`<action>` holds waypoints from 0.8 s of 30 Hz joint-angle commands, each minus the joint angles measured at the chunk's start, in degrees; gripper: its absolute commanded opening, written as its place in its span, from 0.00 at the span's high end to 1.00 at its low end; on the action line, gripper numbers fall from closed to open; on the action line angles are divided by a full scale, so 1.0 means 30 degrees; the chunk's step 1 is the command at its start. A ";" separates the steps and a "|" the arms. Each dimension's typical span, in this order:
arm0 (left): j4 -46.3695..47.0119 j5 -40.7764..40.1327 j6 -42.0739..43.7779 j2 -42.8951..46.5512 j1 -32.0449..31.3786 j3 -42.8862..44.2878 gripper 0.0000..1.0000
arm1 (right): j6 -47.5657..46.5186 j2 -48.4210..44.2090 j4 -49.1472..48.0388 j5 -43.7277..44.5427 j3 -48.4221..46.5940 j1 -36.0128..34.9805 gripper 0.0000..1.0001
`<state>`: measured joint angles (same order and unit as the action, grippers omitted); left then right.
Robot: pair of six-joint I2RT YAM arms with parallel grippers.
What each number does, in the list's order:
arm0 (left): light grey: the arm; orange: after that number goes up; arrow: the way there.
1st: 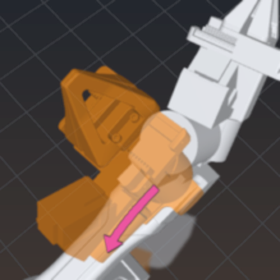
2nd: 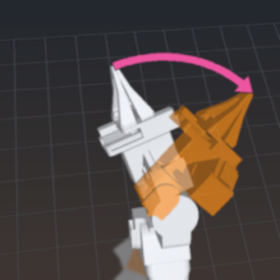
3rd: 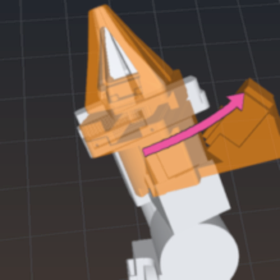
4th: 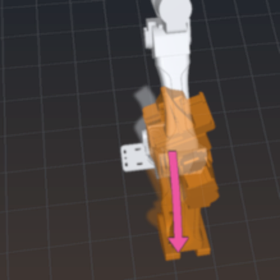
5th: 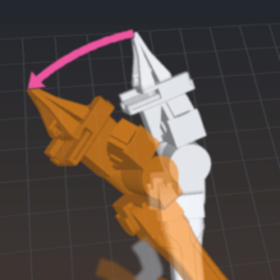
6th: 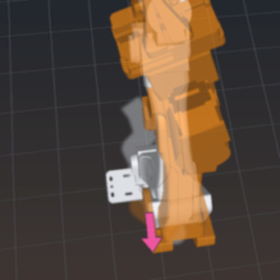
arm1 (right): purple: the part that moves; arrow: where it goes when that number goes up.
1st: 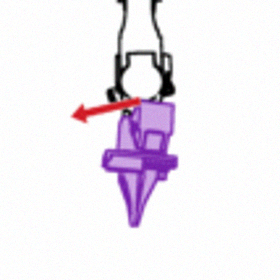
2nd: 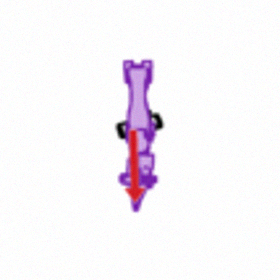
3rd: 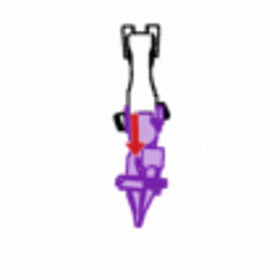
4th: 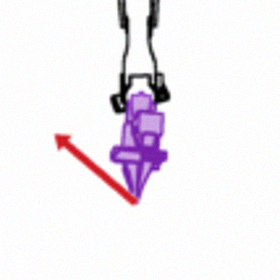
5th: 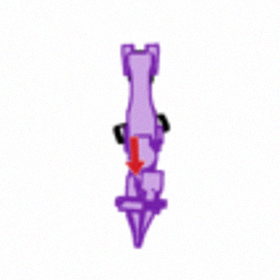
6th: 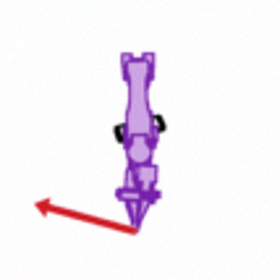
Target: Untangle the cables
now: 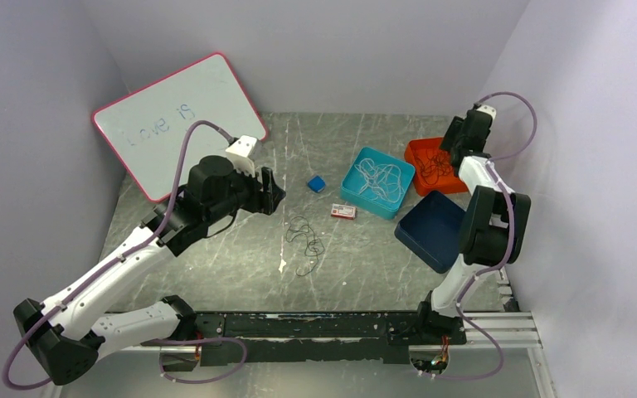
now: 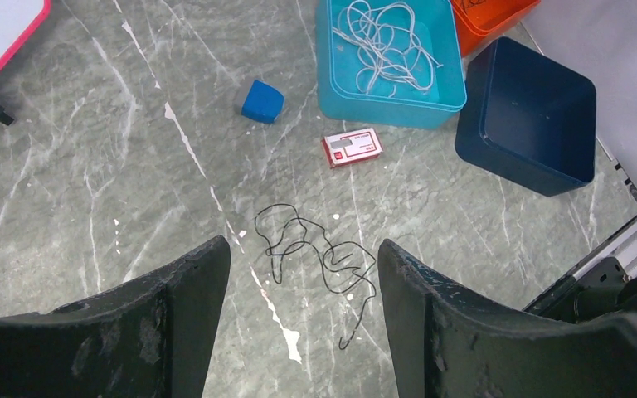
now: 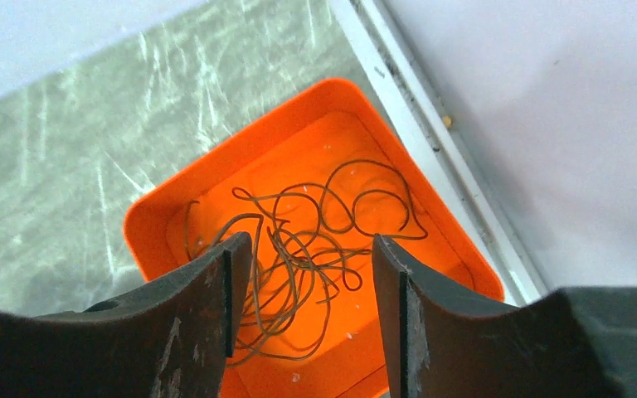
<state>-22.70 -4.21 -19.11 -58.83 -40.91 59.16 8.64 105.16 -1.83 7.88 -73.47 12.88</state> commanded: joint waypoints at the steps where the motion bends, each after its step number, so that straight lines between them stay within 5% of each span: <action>1: 0.0105 0.0379 -0.0249 0.0404 0.0100 -0.0207 0.30 | -0.0176 -0.1291 0.0143 0.0304 0.0174 -0.0018 0.41; 14: 0.0127 0.0546 -0.0229 0.0159 0.0126 -0.0120 0.30 | 0.0938 -0.3253 0.0785 -0.0595 0.0968 -0.0018 0.43; 20: 0.0193 0.0537 -0.0278 0.0043 0.0115 -0.0176 0.30 | 0.2433 -0.4750 -0.5033 -0.5672 0.3421 0.0009 0.43; 24: 0.0279 0.0610 -0.0308 -0.0043 0.0104 -0.0119 0.30 | 0.2860 -0.3124 -0.4499 -0.9088 0.2008 -0.0250 0.43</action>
<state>-22.63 -4.19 -19.92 -58.57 -40.91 58.83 14.57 92.44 -10.87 -6.83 -64.38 12.86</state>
